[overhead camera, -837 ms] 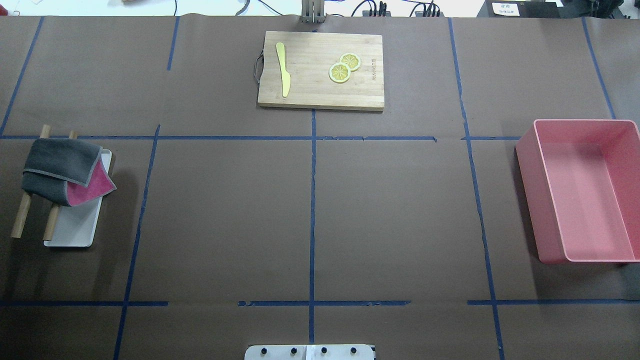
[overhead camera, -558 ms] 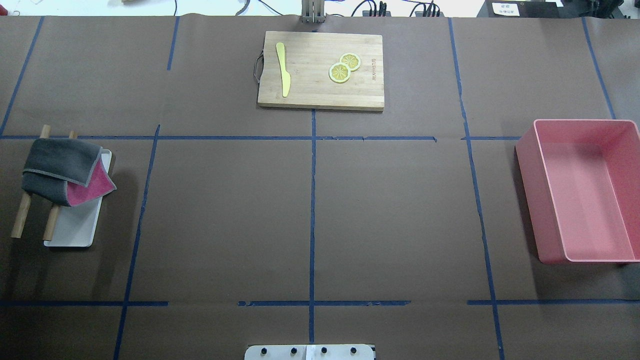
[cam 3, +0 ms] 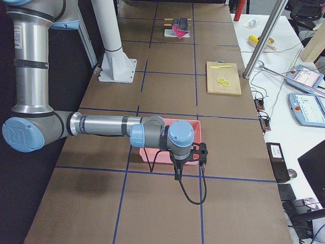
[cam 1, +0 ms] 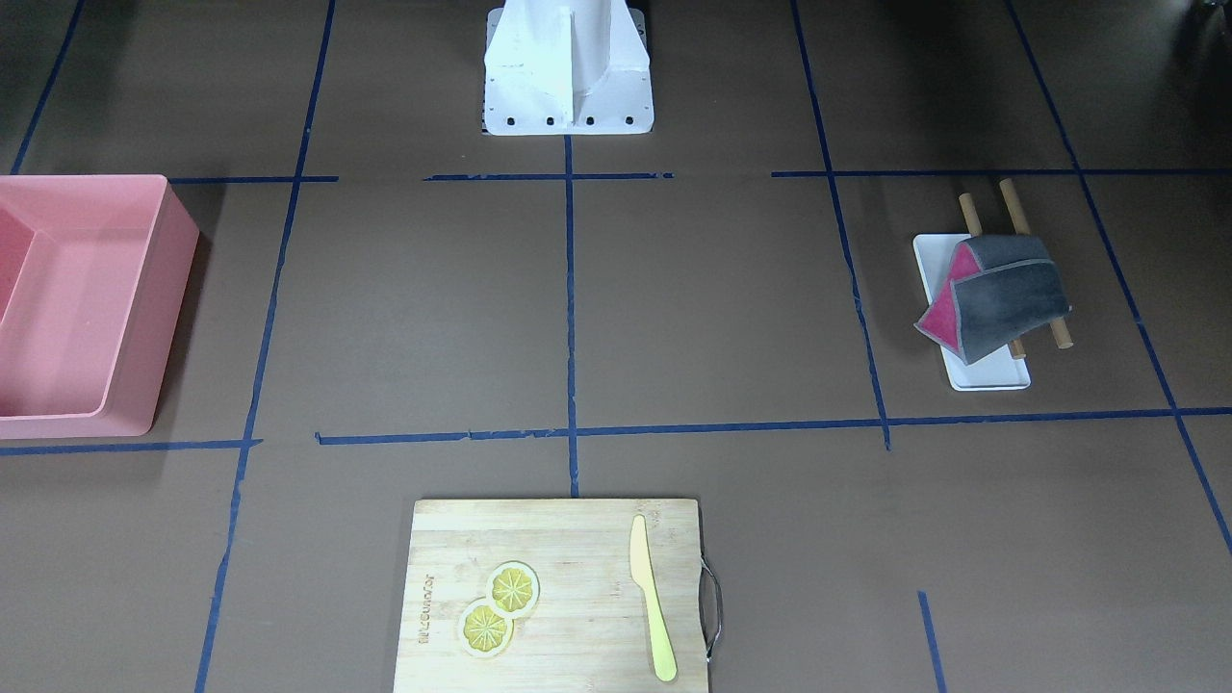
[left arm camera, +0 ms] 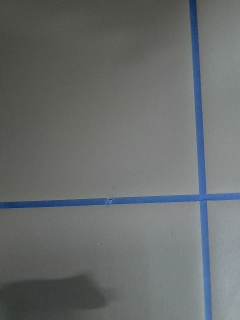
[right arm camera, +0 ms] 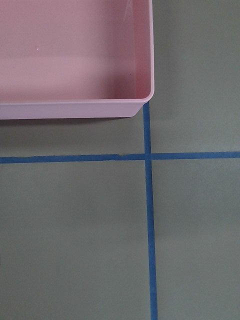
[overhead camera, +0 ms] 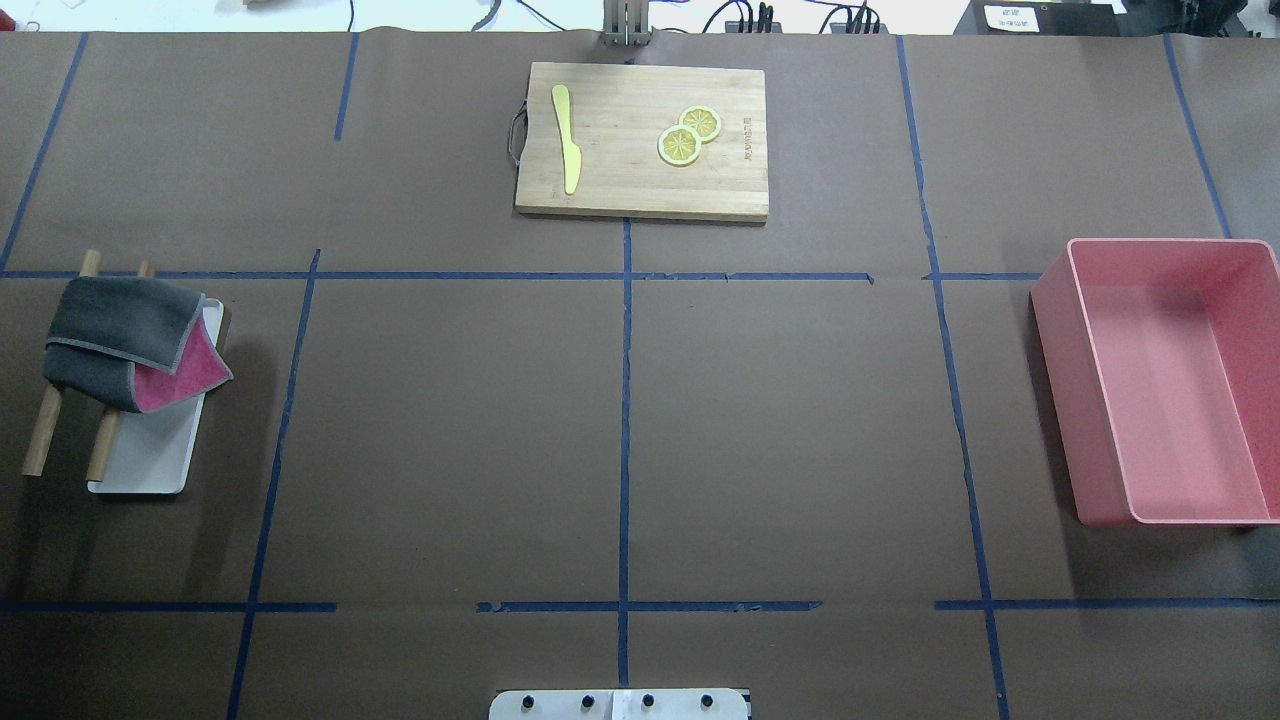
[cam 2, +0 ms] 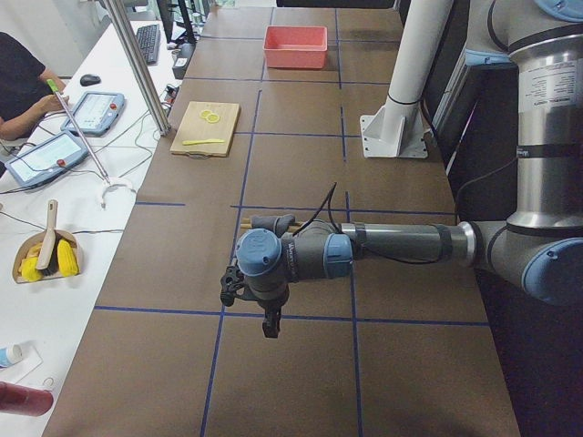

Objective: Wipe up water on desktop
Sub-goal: 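Lower the left gripper toward the grey cloth on the white tray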

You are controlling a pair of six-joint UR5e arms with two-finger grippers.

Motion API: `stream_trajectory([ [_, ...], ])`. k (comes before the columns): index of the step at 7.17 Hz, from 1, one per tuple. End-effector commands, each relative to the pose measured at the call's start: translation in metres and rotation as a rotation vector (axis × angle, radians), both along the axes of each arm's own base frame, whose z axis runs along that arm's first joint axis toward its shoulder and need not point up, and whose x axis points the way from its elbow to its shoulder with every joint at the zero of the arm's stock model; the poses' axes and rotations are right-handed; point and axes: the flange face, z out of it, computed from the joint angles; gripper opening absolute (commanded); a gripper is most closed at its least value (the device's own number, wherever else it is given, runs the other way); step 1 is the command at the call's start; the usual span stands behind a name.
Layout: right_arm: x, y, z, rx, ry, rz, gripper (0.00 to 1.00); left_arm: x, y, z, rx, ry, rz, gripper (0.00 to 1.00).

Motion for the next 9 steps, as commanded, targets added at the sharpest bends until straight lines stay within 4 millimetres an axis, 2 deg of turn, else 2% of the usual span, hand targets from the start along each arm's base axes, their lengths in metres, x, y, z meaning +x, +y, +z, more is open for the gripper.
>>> stream_trajectory([
  [1,0.0,0.0,-0.002,0.001,-0.001,0.002,1.0,0.001,-0.007,-0.016,0.031,0.002,-0.003,1.0],
  [3,0.0,-0.002,-0.006,0.011,-0.005,0.002,1.0,0.005,-0.014,-0.071,0.136,0.033,-0.001,1.0],
  [4,0.0,-0.004,-0.009,0.017,-0.007,0.002,1.0,0.012,-0.014,-0.093,0.145,0.148,-0.02,1.0],
  [5,0.0,-0.004,-0.01,0.017,-0.007,0.003,1.0,0.028,-0.021,-0.111,0.129,0.183,-0.058,1.0],
  [7,0.0,-0.005,-0.011,0.02,-0.006,0.003,1.0,0.093,-0.032,-0.133,0.088,0.218,-0.1,1.0],
  [9,0.001,-0.023,-0.032,0.066,0.001,-0.002,1.0,0.144,-0.045,-0.15,0.073,0.201,-0.128,0.99],
])
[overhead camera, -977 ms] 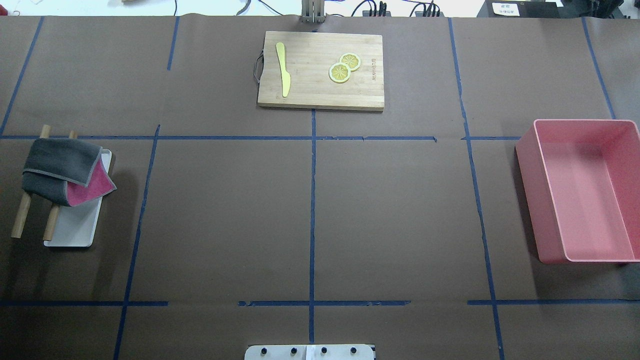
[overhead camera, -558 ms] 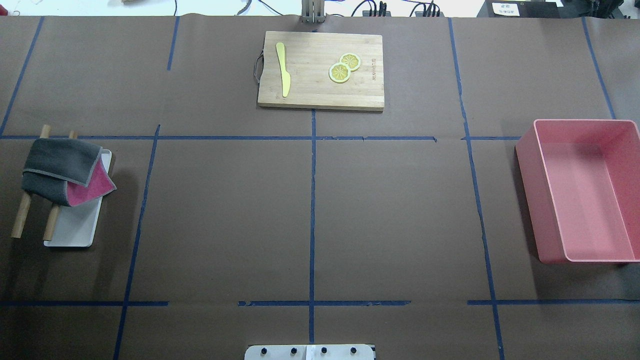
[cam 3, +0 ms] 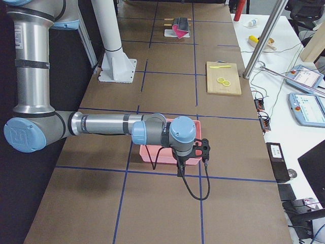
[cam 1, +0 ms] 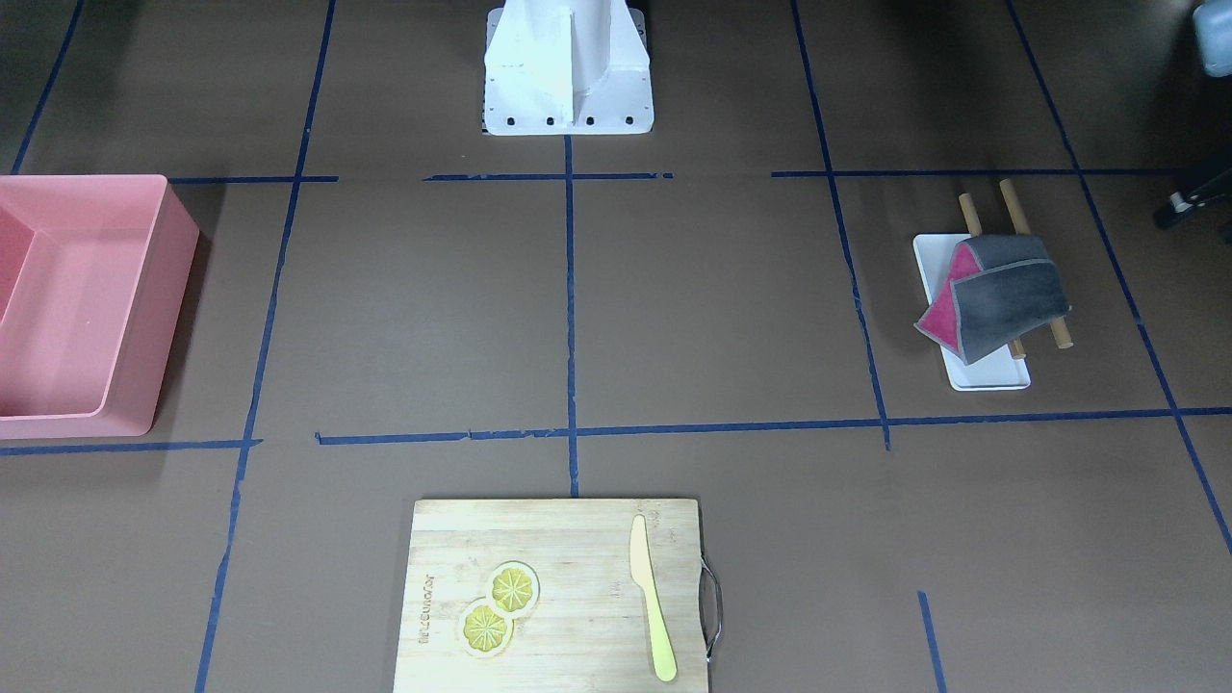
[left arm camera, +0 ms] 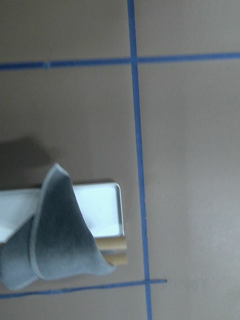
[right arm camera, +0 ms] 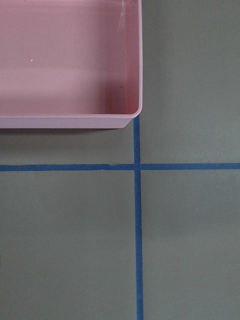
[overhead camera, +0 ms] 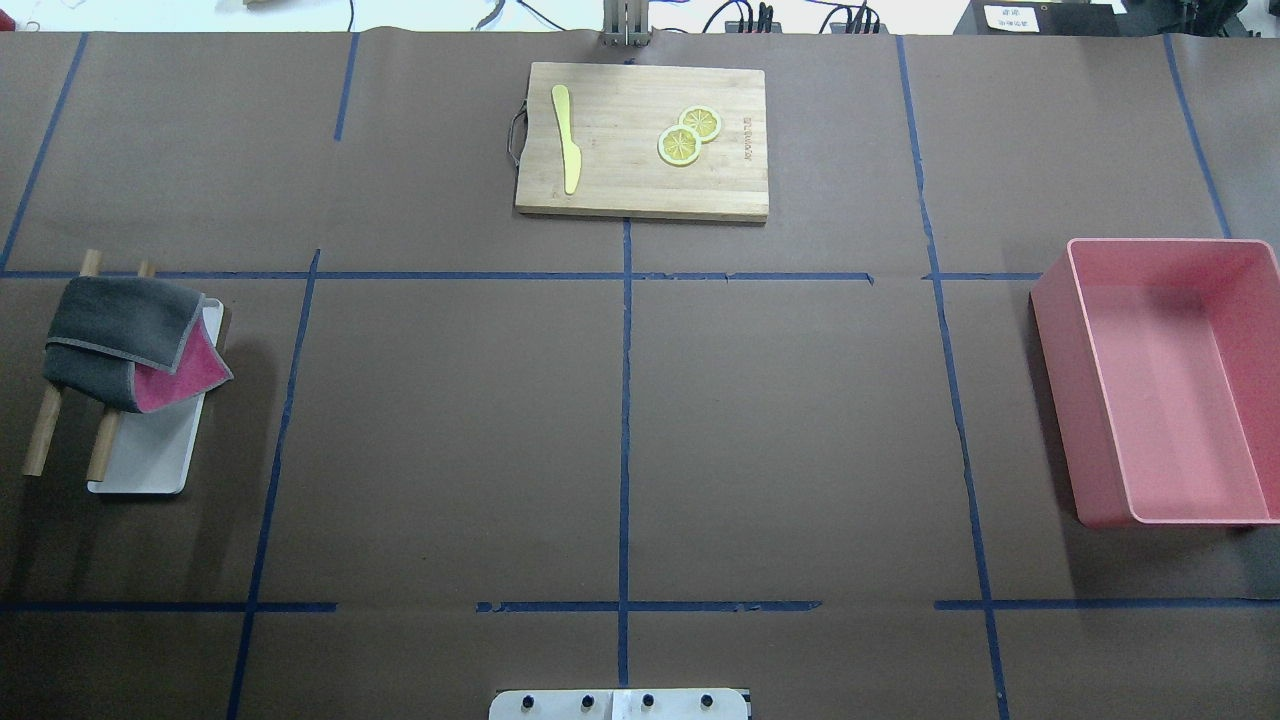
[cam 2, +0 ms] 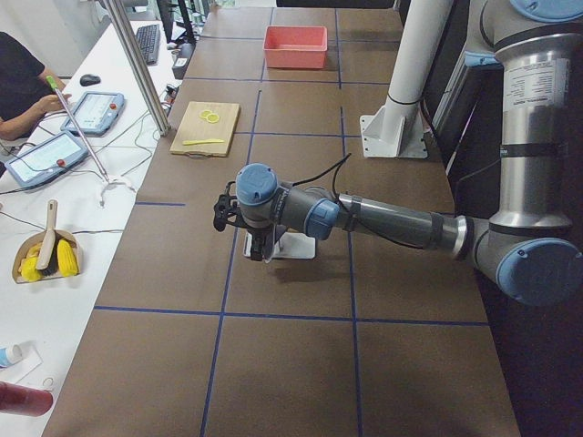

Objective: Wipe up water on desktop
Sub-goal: 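Grasp the grey cloth's top edge with the left gripper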

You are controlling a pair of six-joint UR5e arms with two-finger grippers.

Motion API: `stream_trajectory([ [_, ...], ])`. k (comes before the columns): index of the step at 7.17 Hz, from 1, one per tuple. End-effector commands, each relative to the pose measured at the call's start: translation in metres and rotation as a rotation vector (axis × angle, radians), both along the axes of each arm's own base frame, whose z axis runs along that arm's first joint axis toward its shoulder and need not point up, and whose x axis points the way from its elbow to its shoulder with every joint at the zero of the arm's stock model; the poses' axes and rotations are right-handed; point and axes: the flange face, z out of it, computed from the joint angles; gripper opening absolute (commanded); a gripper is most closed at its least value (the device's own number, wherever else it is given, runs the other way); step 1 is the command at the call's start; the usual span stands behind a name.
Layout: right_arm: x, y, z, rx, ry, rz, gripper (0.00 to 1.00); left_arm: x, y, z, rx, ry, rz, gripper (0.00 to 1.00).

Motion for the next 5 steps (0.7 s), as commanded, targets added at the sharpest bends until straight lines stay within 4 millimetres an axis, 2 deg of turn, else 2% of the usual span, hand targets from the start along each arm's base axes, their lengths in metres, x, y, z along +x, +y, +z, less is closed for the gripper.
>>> stream_trajectory([
  [1,0.0,-0.013,-0.014,0.029,0.004,-0.002,1.0,0.059,-0.013,-0.018,-0.034,0.0,0.011,0.97],
  [3,-0.002,-0.013,-0.019,0.014,-0.027,0.017,1.0,0.095,-0.034,-0.011,-0.046,-0.018,0.051,0.95],
  [5,-0.005,-0.016,-0.025,0.052,-0.027,0.011,1.0,0.099,-0.034,-0.008,-0.052,-0.019,0.06,0.9],
])
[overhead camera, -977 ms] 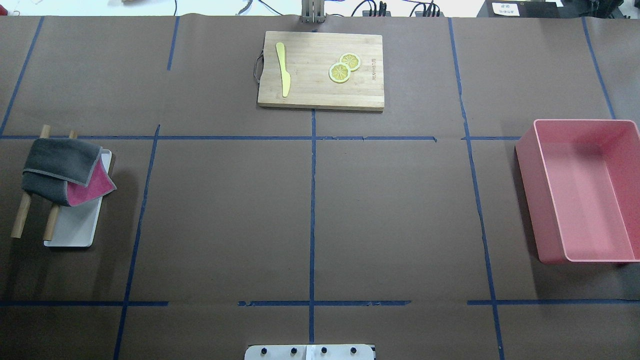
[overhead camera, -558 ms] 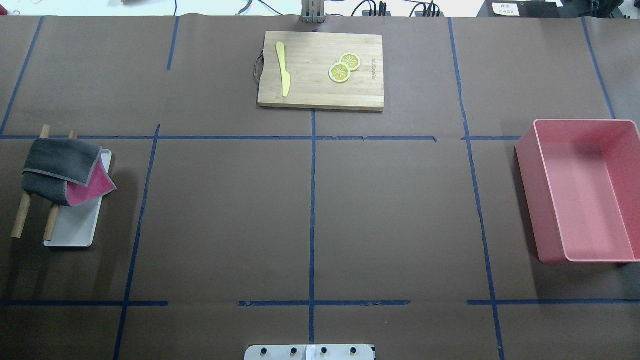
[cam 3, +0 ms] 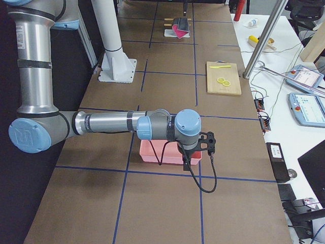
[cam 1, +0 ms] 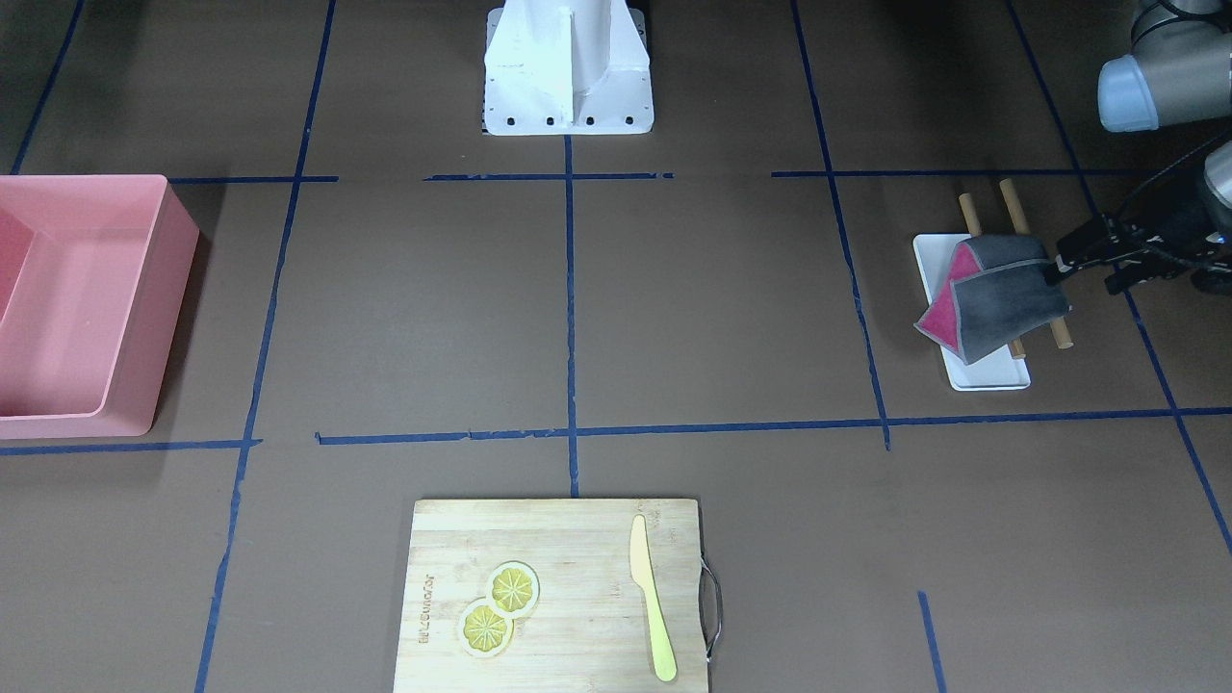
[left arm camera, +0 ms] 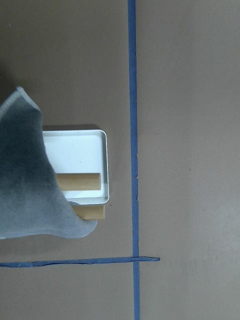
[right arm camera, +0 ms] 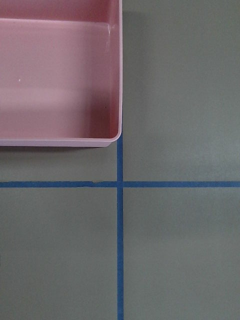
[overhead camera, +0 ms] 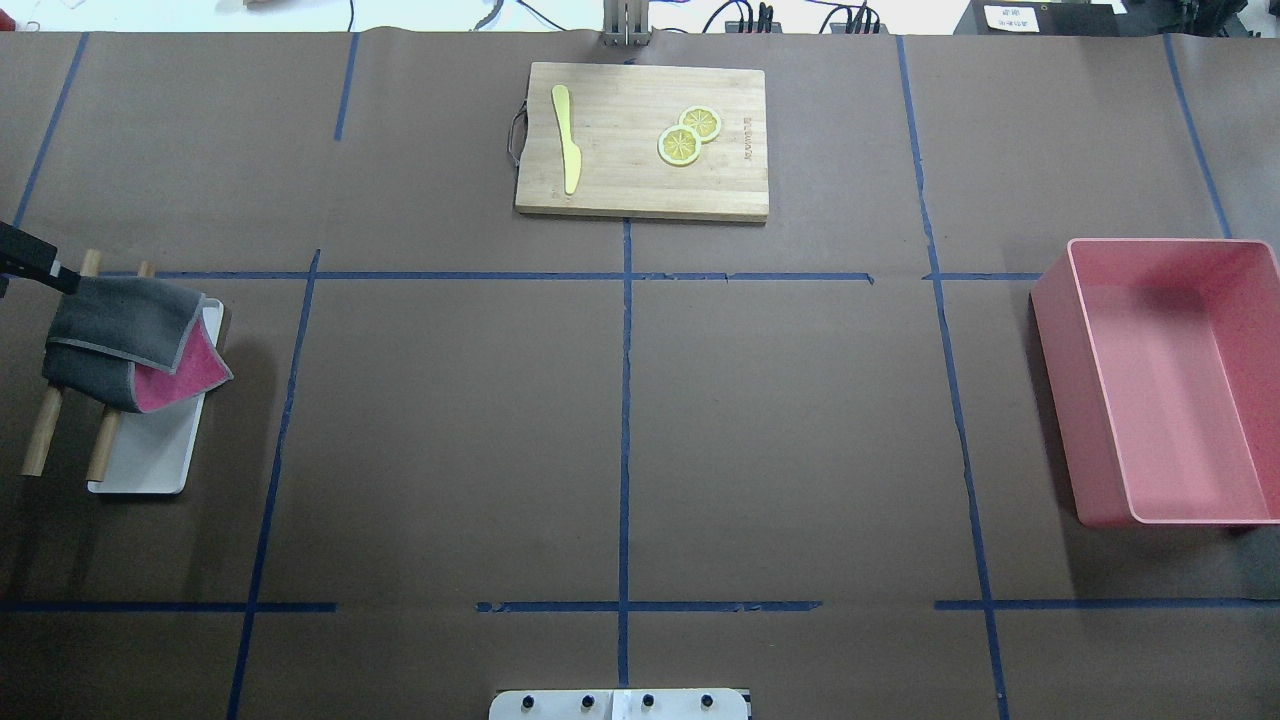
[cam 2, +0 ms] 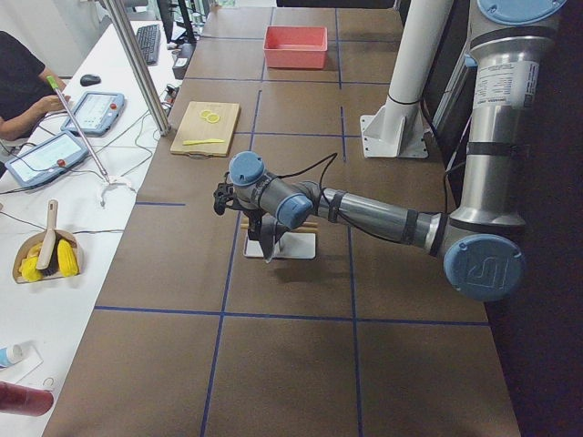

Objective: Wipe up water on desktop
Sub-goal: 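Grasp the grey cloth's top edge with the left gripper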

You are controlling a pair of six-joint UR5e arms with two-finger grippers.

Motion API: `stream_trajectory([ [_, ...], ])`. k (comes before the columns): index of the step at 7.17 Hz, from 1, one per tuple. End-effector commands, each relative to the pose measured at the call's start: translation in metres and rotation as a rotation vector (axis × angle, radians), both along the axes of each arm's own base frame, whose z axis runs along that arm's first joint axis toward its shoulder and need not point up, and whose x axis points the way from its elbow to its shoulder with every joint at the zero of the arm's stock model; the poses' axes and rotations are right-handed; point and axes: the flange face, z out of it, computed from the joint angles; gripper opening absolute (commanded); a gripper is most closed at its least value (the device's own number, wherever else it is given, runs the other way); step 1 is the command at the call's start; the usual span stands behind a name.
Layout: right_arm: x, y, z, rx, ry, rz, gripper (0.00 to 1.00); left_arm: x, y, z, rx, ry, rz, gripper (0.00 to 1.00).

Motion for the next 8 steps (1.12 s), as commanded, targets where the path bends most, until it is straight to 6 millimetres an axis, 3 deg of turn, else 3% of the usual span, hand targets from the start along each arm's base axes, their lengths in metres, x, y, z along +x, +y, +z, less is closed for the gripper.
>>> stream_trajectory([
  [1,-0.0019,-0.0036,-0.0064,0.045,0.0,0.001,1.0,0.0067,-0.0015,0.0005,-0.003,-0.001,0.009,0.85],
  [5,-0.0021,-0.0037,-0.009,0.049,-0.003,0.0,1.0,0.0155,0.0005,-0.0004,0.001,0.001,0.029,0.72],
  [8,-0.0023,-0.0037,-0.0115,0.054,-0.006,0.0,1.0,0.0155,0.0005,-0.0004,0.006,0.001,0.032,0.54],
])
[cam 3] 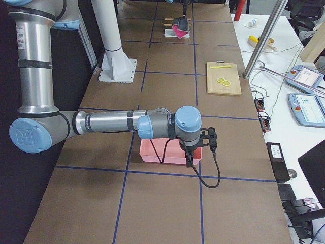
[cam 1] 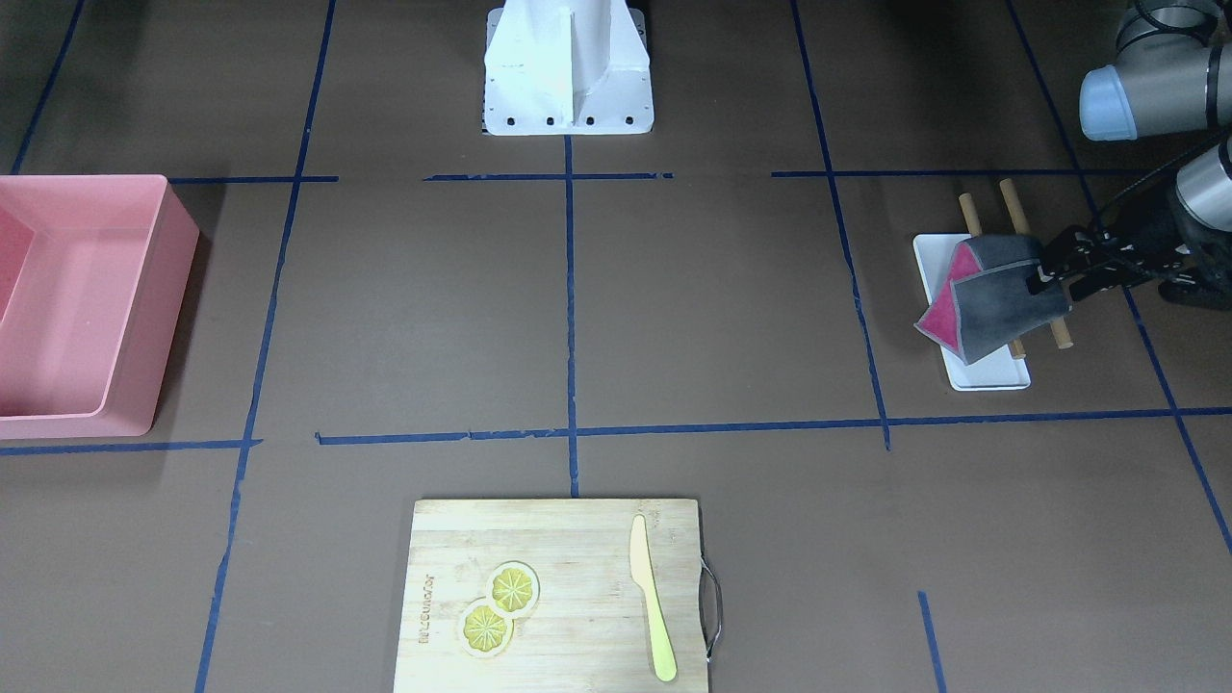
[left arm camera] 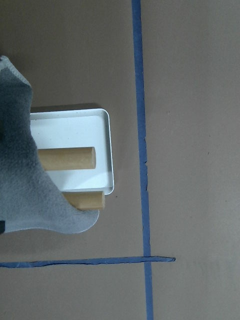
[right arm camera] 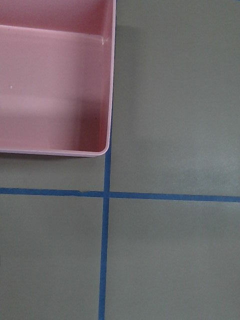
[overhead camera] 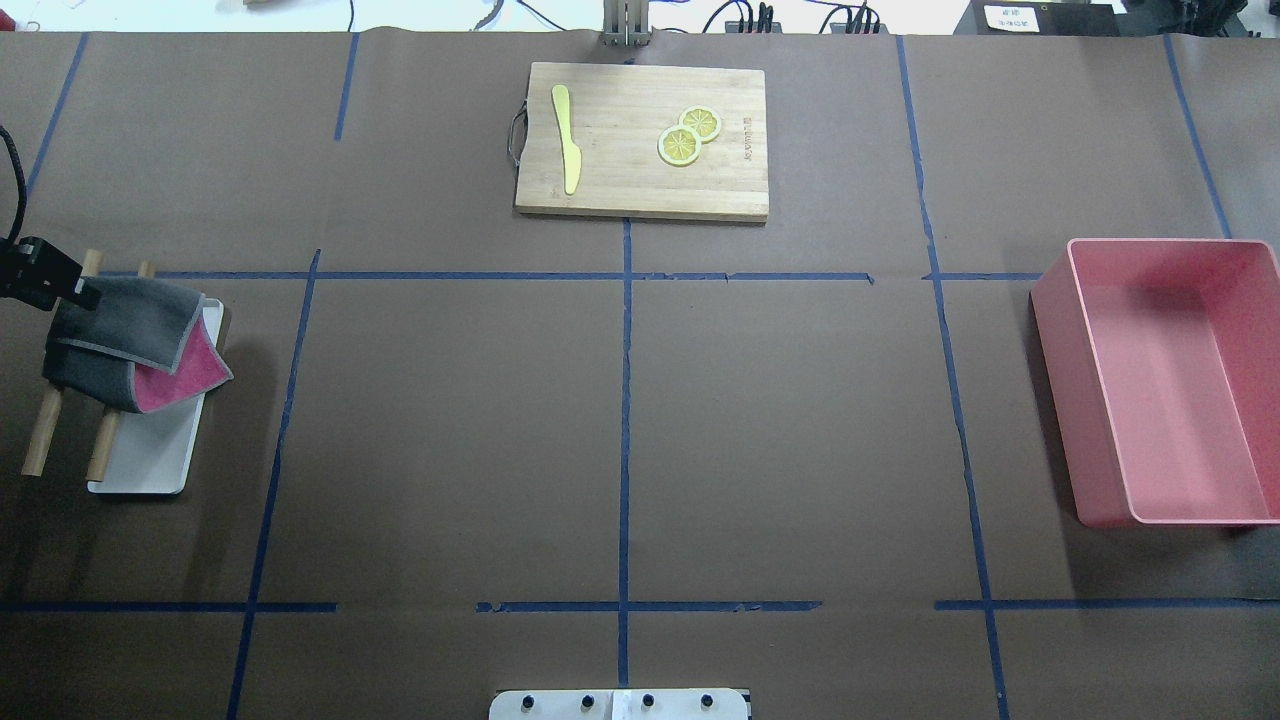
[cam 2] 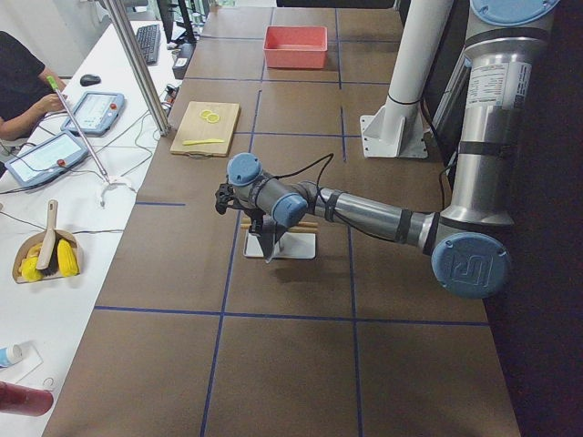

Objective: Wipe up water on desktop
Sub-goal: 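Grasp the grey cloth's top edge with the left gripper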

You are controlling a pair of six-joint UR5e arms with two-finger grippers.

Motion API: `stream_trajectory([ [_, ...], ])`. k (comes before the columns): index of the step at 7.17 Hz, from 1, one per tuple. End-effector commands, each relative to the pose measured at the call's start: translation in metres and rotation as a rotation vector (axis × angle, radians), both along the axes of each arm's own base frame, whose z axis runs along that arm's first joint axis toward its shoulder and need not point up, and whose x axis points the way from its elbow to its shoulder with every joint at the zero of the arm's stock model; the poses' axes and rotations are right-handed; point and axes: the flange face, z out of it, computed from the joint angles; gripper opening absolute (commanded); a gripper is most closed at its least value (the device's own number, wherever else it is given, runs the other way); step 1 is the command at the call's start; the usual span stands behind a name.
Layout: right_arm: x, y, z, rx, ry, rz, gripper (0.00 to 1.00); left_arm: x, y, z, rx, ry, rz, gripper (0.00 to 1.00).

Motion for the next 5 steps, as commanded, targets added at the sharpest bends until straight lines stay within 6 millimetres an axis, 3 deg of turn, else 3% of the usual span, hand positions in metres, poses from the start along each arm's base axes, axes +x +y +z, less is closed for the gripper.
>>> stream_trajectory([
  [1,-0.0003,0.0,-0.0039,0.006,-0.005,0.0,1.0,-0.0002,0.0003,0.0017,-0.002,-0.002,0.0,0.47],
  [4,0.0002,0.0009,-0.0024,0.002,-0.008,0.001,1.0,0.0,0.0,0.0004,-0.009,-0.001,-0.004,0.16],
  [5,-0.0005,0.0008,-0.0016,0.0,-0.007,0.0,1.0,0.0,0.0007,-0.0026,-0.007,0.004,-0.001,0.11],
])
